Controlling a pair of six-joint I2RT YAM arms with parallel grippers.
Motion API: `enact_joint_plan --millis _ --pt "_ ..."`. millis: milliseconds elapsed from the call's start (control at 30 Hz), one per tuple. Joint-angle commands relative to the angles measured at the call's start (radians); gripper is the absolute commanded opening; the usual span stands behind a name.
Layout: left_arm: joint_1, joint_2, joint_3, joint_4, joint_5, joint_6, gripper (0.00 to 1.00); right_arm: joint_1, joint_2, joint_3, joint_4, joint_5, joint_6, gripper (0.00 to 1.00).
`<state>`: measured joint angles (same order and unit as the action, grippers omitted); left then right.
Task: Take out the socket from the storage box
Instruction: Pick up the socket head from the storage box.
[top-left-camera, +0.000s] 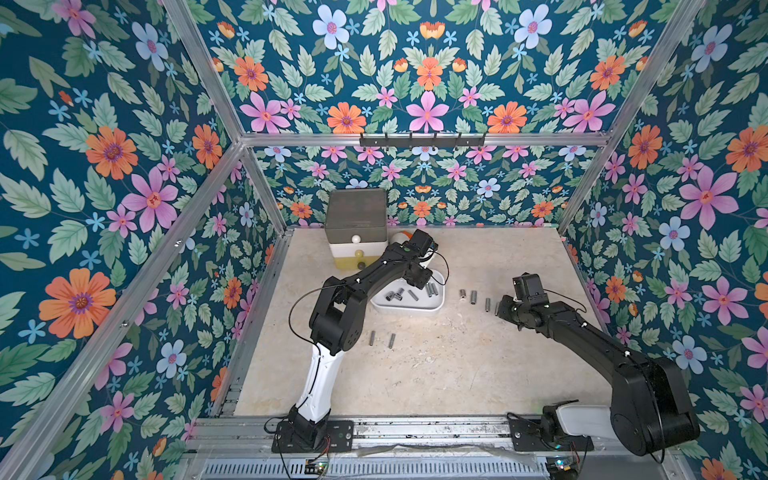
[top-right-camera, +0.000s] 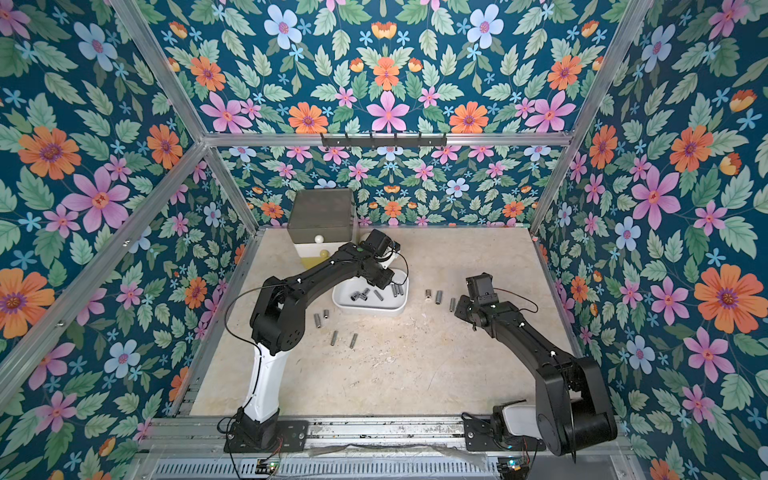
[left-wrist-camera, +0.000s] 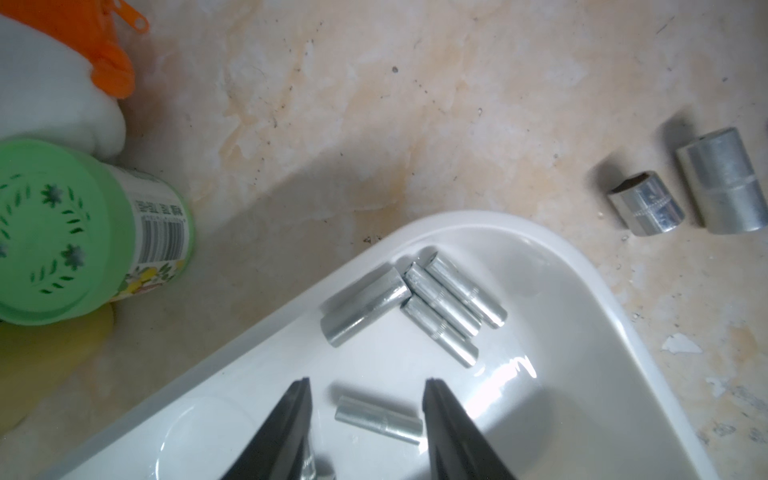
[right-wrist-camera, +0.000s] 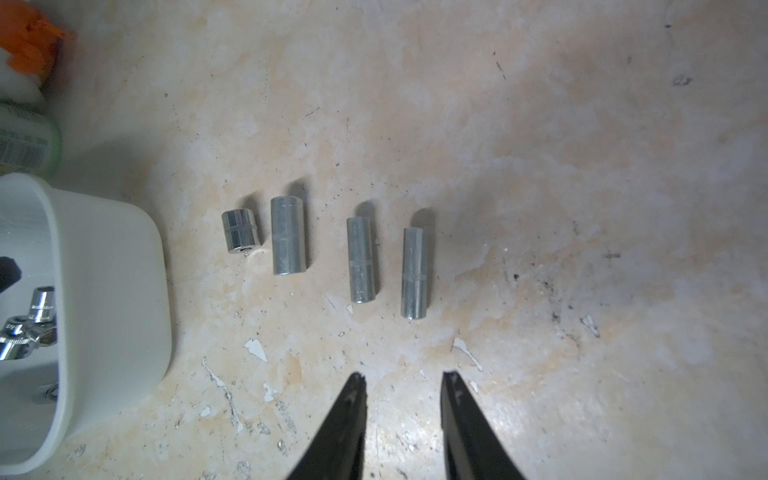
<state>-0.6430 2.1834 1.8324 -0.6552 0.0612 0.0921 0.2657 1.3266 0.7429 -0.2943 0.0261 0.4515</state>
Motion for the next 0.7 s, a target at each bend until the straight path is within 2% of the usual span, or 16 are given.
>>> enact_joint_plan --millis 0,667 --pt "-0.006 -0.010 -0.008 -0.011 0.008 0.028 0.50 0.001 -0.010 -0.001 0.014 0.017 0.002 0.35" --pt "-0.018 -0.044 -0.056 0.026 -0.018 0.085 0.49 0.001 -0.081 -0.002 0.030 0.079 -0.003 0.35"
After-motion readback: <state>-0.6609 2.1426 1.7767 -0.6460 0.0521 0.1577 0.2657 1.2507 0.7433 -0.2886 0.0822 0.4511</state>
